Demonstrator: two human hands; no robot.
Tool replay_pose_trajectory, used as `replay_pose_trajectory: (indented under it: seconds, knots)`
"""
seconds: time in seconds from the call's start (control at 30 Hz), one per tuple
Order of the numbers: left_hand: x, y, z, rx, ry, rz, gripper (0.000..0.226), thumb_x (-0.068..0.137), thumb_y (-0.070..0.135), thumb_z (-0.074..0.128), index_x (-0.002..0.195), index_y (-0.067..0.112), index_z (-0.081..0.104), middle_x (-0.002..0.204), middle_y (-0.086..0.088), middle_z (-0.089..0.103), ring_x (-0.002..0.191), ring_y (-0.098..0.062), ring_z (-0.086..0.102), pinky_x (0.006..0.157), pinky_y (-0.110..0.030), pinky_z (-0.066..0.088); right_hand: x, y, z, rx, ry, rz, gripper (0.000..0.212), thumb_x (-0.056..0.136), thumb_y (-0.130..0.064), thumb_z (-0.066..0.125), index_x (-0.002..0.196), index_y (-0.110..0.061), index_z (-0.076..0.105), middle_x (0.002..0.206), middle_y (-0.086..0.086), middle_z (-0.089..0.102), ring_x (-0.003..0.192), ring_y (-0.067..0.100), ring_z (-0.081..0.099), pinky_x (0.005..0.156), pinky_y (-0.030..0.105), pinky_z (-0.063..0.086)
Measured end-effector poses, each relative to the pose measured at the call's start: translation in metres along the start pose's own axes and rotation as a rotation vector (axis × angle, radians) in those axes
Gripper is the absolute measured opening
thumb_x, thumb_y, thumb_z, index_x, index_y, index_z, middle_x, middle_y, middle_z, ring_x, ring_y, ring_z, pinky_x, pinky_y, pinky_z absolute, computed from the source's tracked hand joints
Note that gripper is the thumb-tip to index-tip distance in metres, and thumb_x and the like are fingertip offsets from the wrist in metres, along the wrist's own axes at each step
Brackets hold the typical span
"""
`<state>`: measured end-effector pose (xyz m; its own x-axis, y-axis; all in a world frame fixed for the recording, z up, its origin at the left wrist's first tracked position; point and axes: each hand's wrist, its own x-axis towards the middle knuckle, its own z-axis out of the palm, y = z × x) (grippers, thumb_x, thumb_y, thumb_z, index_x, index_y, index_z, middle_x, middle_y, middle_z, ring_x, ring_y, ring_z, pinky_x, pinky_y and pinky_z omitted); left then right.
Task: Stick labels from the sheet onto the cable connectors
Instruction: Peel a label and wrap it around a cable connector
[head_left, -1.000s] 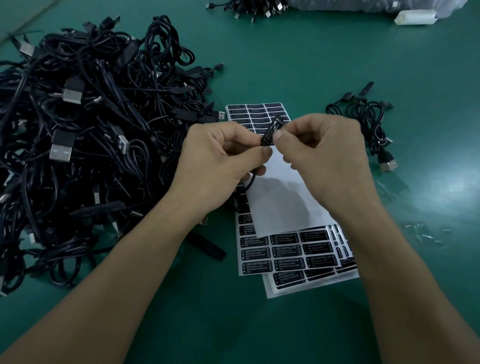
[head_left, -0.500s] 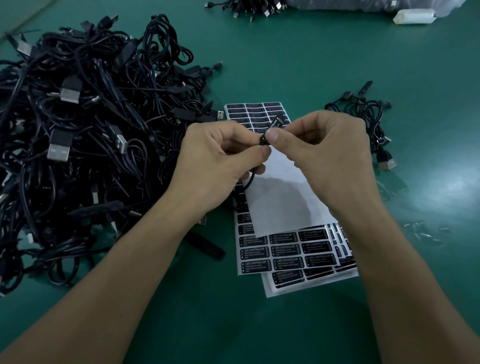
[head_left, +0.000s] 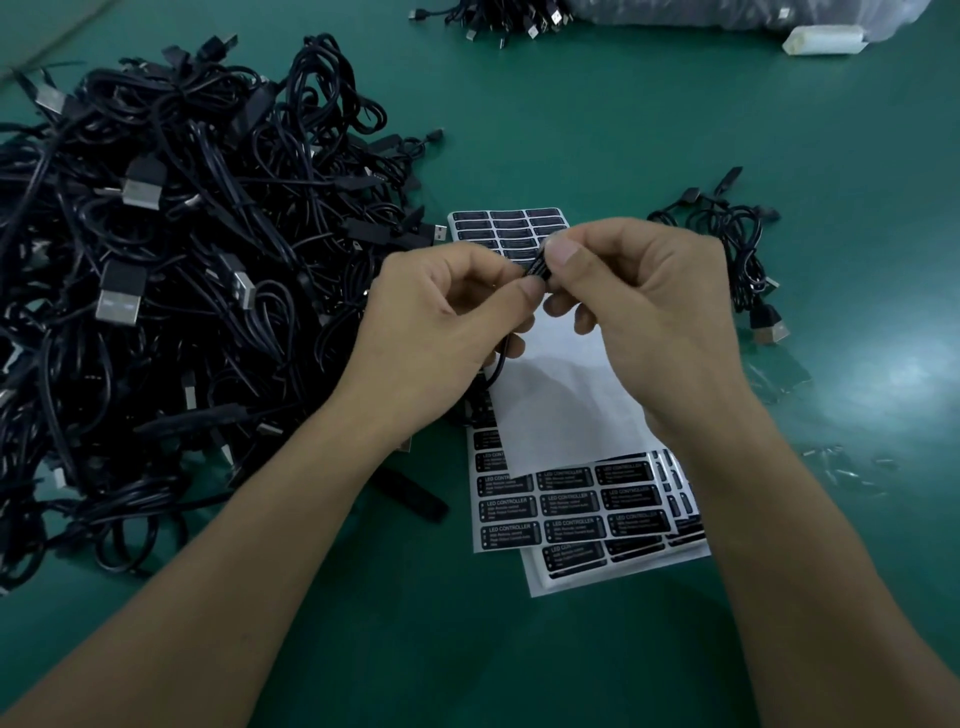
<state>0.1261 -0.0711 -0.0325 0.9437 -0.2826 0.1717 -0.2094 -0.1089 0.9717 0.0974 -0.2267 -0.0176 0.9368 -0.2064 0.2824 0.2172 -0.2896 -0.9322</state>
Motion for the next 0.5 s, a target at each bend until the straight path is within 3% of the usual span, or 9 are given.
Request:
replay_pose_trajectory:
  seconds: [0.13,0.23,0.3,0.37,0.43,0.5]
  knots:
    - [0.001,-0.001,0.000,0.060,-0.017,0.042,0.015,0.095,0.014,0.069,0.085,0.023,0.073,0.070,0.001,0.073,0.062,-0.012,0.071,0.056,-0.026,0.056,-0.001,0.001,0.003,0.018,0.016,-0.003,0.020,0.099,-0.019,0.058,0.085,-0.021,0.073,0.068,-0.005,0.068,0.062,0.008,0.063,0.059,0.019,0.045]
    - [0.001,0.000,-0.002,0.045,0.038,0.089,0.012,0.096,0.015,0.068,0.087,0.018,0.076,0.072,0.001,0.074,0.064,-0.014,0.071,0.055,-0.030,0.057,-0.003,-0.004,0.008,0.072,-0.061,0.022,0.016,0.099,-0.027,0.056,0.097,-0.026,0.072,0.071,-0.008,0.068,0.065,0.005,0.061,0.059,0.016,0.046]
    - [0.001,0.002,-0.002,-0.016,0.098,0.129,0.013,0.095,0.013,0.068,0.087,0.018,0.077,0.072,0.002,0.074,0.065,-0.014,0.070,0.056,-0.031,0.057,-0.005,-0.005,0.012,0.034,-0.137,0.013,0.011,0.091,-0.029,0.065,0.100,-0.027,0.072,0.075,-0.004,0.071,0.067,0.012,0.063,0.061,0.025,0.052]
    - [0.002,0.005,-0.003,-0.078,0.177,0.155,0.015,0.095,0.012,0.068,0.086,0.021,0.076,0.073,0.007,0.074,0.067,-0.008,0.069,0.059,-0.026,0.057,-0.007,-0.004,0.013,-0.023,-0.168,0.021,0.024,0.082,-0.031,0.076,0.105,-0.029,0.071,0.083,-0.001,0.073,0.075,0.018,0.068,0.071,0.037,0.058]
    - [0.003,0.007,-0.004,-0.124,0.243,0.155,0.013,0.094,0.013,0.070,0.085,0.022,0.076,0.073,0.011,0.074,0.067,-0.004,0.065,0.060,-0.019,0.052,-0.009,-0.001,0.014,-0.098,-0.206,0.053,0.043,0.076,-0.036,0.083,0.115,-0.030,0.068,0.087,-0.006,0.073,0.079,0.010,0.069,0.074,0.030,0.056]
    - [0.004,0.009,-0.004,-0.161,0.290,0.138,0.011,0.093,0.016,0.071,0.085,0.021,0.076,0.071,0.012,0.073,0.064,-0.003,0.061,0.057,-0.017,0.049,-0.011,0.001,0.019,-0.223,-0.261,0.014,0.039,0.077,-0.038,0.083,0.113,-0.028,0.070,0.086,-0.010,0.071,0.080,0.005,0.067,0.070,0.018,0.051]
